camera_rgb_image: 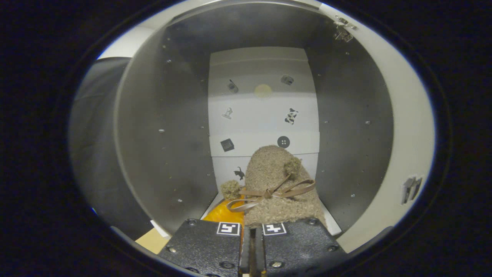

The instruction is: Open the shoe cabinet door, grab the shoes and put them into the shoe cabinet, then close the shoe cabinet door.

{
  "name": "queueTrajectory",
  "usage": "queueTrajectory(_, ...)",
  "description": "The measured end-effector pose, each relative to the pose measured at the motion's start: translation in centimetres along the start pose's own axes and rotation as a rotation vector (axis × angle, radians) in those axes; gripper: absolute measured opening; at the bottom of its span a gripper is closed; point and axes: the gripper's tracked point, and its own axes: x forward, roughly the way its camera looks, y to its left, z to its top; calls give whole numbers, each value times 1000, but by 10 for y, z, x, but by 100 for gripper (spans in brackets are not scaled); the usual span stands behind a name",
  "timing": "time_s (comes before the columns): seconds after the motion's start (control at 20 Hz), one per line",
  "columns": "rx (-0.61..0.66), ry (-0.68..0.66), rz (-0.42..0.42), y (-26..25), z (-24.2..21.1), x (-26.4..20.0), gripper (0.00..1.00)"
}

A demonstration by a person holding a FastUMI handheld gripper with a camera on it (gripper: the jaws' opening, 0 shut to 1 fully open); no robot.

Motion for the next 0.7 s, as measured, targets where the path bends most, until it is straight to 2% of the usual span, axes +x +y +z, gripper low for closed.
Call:
queueTrajectory(0.25, 23, 66, -29, -18, -16, 71, 9)
queueTrajectory(0.55, 35, 211, -106, -38, -62, 120, 9)
queueTrajectory(0.7, 55, 262, -114, -40, -77, 135, 9)
